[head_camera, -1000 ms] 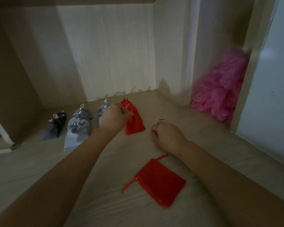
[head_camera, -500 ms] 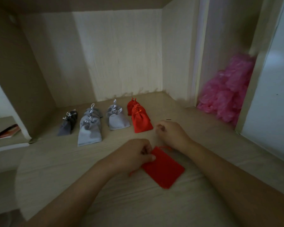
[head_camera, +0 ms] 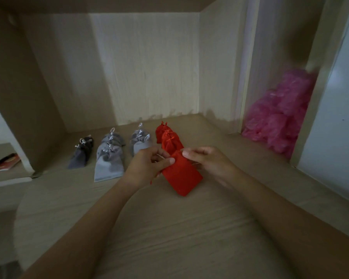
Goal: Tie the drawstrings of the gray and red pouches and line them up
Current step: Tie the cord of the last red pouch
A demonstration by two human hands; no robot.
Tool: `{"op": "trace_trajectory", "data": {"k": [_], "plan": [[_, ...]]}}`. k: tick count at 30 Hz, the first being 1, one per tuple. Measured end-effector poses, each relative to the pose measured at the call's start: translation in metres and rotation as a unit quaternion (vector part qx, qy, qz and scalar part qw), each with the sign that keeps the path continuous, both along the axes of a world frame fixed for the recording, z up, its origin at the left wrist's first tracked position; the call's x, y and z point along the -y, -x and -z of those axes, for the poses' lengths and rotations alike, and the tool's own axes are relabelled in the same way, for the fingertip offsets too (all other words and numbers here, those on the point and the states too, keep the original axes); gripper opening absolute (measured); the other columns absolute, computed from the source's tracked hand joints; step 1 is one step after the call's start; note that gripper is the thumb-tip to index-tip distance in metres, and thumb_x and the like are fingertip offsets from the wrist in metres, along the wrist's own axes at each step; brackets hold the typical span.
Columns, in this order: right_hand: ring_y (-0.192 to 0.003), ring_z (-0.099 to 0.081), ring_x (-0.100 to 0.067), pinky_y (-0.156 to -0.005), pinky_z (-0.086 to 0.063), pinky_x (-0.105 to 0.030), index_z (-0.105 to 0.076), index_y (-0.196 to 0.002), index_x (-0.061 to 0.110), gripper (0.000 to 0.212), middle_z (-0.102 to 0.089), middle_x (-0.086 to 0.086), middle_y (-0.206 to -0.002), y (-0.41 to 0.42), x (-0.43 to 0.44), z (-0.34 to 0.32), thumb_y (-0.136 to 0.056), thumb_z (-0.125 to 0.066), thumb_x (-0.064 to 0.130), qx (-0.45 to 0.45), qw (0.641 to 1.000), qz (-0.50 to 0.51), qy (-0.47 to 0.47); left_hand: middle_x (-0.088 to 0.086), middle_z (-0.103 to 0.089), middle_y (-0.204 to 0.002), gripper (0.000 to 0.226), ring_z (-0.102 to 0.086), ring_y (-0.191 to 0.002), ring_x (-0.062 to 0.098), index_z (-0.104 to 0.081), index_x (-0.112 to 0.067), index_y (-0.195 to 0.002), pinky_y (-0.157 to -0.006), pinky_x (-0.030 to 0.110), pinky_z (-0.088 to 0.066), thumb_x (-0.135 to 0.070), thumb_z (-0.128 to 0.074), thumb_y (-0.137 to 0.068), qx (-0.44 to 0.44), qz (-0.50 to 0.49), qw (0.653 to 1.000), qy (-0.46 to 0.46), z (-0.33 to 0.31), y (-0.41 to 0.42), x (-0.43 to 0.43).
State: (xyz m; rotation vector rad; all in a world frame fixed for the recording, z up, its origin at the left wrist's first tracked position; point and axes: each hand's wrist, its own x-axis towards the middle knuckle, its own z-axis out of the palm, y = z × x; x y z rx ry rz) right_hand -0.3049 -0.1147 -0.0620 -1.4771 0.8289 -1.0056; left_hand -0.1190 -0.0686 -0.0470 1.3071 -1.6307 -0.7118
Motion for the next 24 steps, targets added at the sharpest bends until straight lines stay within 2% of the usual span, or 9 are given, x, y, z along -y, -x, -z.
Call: {"op": "trace_trajectory", "data": {"k": [4,9,12,14,16,17,19,21,24], "plan": [[-0.095,-0.068,-0.014,-0.087,-0.052,-0.024,-0.07,-0.107,0.01,0.024,-0.072,-0.008,-0.103,-0.006,0.001,0.003,-0.083,-0.068,0.012,0.016,1.0,0.017,0.009,-0.005,-0.061,-0.055,0.01,-0.049,-0.042,0.004,-0.062,-0.013,-0.086,-0.044,0.016,-0.04,-0.014,-0.071,-0.082,-0.007,0.012,1.0,-0.003,0.003,-0.005,0.004],[-0.077,-0.066,-0.001,-0.07,-0.049,-0.013,-0.073,-0.096,0.016,0.013,-0.073,0.003,-0.088,-0.008,0.001,0.003,-0.085,-0.067,0.013,0.024,0.995,0.075,0.053,0.003,-0.066,-0.08,0.025,-0.064,-0.058,0.005,-0.063,-0.013,-0.097,-0.059,0.016,-0.053,0.006,-0.065,-0.081,-0.045,0.062,0.997,-0.028,0.007,-0.013,0.006],[-0.074,-0.065,0.002,-0.067,-0.048,-0.012,-0.072,-0.097,0.016,0.013,-0.072,0.004,-0.086,-0.006,0.003,0.005,-0.087,-0.064,0.011,0.01,0.993,0.094,0.076,-0.001,-0.072,-0.075,0.033,-0.067,-0.064,0.005,-0.063,-0.01,-0.109,-0.062,0.014,-0.052,0.01,-0.059,-0.083,-0.073,0.077,0.994,-0.038,0.005,-0.019,0.005],[-0.067,-0.059,0.004,-0.065,-0.045,-0.011,-0.07,-0.094,0.02,0.018,-0.069,0.008,-0.077,-0.006,0.005,0.006,-0.091,-0.058,0.007,-0.007,0.989,0.102,0.102,-0.004,-0.071,-0.065,0.027,-0.066,-0.059,0.004,-0.066,-0.012,-0.104,-0.058,0.013,-0.052,0.006,-0.058,-0.085,-0.067,0.073,0.994,-0.041,0.002,-0.021,0.003],[-0.057,-0.049,0.006,-0.059,-0.039,-0.009,-0.069,-0.088,0.022,0.02,-0.06,0.017,-0.058,-0.005,0.005,0.004,-0.092,-0.056,0.007,-0.034,0.984,0.115,0.134,-0.004,-0.068,-0.057,0.007,-0.06,-0.046,0.004,-0.07,-0.004,-0.088,-0.048,0.014,-0.049,-0.002,-0.064,-0.084,-0.046,0.042,0.997,-0.042,-0.001,-0.022,-0.001],[-0.053,-0.045,0.005,-0.056,-0.037,-0.009,-0.069,-0.079,0.021,0.019,-0.055,0.016,-0.051,-0.004,0.005,0.003,-0.091,-0.059,0.01,-0.046,0.98,0.129,0.146,-0.003,-0.065,-0.052,0.009,-0.055,-0.041,0.005,-0.07,-0.002,-0.078,-0.043,0.015,-0.046,-0.008,-0.067,-0.083,-0.025,0.022,0.999,-0.034,-0.003,-0.023,-0.002],[-0.05,-0.039,-0.001,-0.051,-0.032,-0.013,-0.058,-0.057,0.017,0.031,-0.046,0.009,-0.049,0.001,0.008,0.001,-0.087,-0.066,0.023,-0.067,0.968,0.173,0.168,-0.003,-0.057,-0.045,0.025,-0.047,-0.036,0.006,-0.066,-0.003,-0.065,-0.039,0.015,-0.04,-0.021,-0.07,-0.082,0.016,-0.012,1.0,-0.015,-0.005,-0.027,-0.003],[-0.049,-0.036,-0.005,-0.048,-0.029,-0.015,-0.053,-0.052,0.015,0.041,-0.041,0.0,-0.05,0.005,0.01,0.0,-0.086,-0.066,0.032,-0.07,0.961,0.212,0.163,-0.004,-0.05,-0.041,0.036,-0.042,-0.035,0.009,-0.059,-0.008,-0.057,-0.039,0.017,-0.037,-0.031,-0.065,-0.085,0.014,-0.034,0.999,-0.003,-0.006,-0.03,-0.004],[-0.045,-0.029,-0.007,-0.045,-0.025,-0.018,-0.037,-0.051,0.015,0.05,-0.031,0.001,-0.049,0.006,0.011,-0.001,-0.092,-0.058,0.035,-0.038,0.959,0.241,0.143,-0.001,-0.043,-0.045,0.042,-0.039,-0.038,0.011,-0.051,-0.01,-0.058,-0.041,0.019,-0.034,-0.033,-0.054,-0.092,-0.045,-0.036,0.998,0.0,-0.007,-0.032,-0.002]]}}
